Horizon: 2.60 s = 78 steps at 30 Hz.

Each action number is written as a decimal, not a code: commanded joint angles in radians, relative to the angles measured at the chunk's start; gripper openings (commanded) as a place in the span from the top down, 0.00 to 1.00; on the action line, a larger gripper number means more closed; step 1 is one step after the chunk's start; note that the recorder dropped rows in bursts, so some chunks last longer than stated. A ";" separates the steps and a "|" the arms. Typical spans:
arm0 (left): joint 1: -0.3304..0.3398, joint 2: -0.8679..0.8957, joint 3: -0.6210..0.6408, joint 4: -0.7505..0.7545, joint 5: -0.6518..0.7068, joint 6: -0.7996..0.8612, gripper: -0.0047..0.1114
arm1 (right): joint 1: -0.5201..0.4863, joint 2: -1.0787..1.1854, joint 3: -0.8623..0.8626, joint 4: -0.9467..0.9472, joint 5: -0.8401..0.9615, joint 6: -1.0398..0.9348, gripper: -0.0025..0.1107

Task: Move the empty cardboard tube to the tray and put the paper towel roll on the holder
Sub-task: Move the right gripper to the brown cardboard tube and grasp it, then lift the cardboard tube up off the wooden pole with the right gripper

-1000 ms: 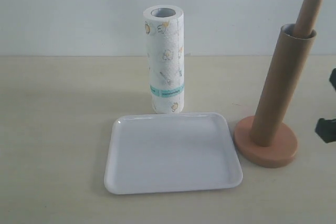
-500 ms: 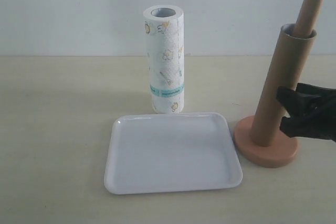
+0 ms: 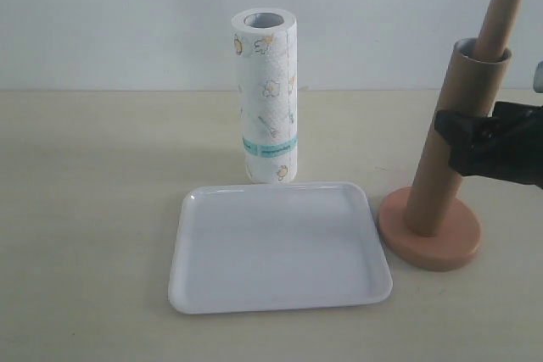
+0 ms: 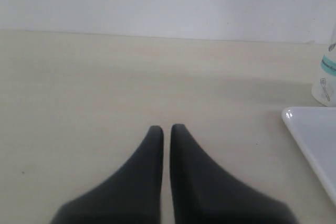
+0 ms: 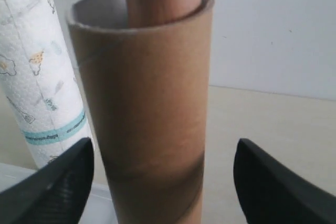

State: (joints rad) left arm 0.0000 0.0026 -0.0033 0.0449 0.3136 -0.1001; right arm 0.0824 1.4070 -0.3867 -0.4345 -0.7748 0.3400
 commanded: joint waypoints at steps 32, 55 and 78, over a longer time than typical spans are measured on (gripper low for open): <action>0.001 -0.003 0.003 -0.004 -0.001 0.004 0.92 | -0.004 0.183 -0.101 -0.101 -0.150 0.151 0.88; 0.001 -0.003 0.003 -0.004 -0.001 0.004 0.92 | -0.004 -0.216 -0.133 -0.172 0.048 0.121 0.88; 0.001 -0.003 0.003 -0.004 -0.001 0.004 0.92 | -0.004 -0.328 -0.470 -0.484 0.284 0.494 0.88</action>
State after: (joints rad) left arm 0.0000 0.0026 -0.0033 0.0449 0.3136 -0.1001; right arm 0.0808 1.0907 -0.8268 -0.8811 -0.5054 0.7982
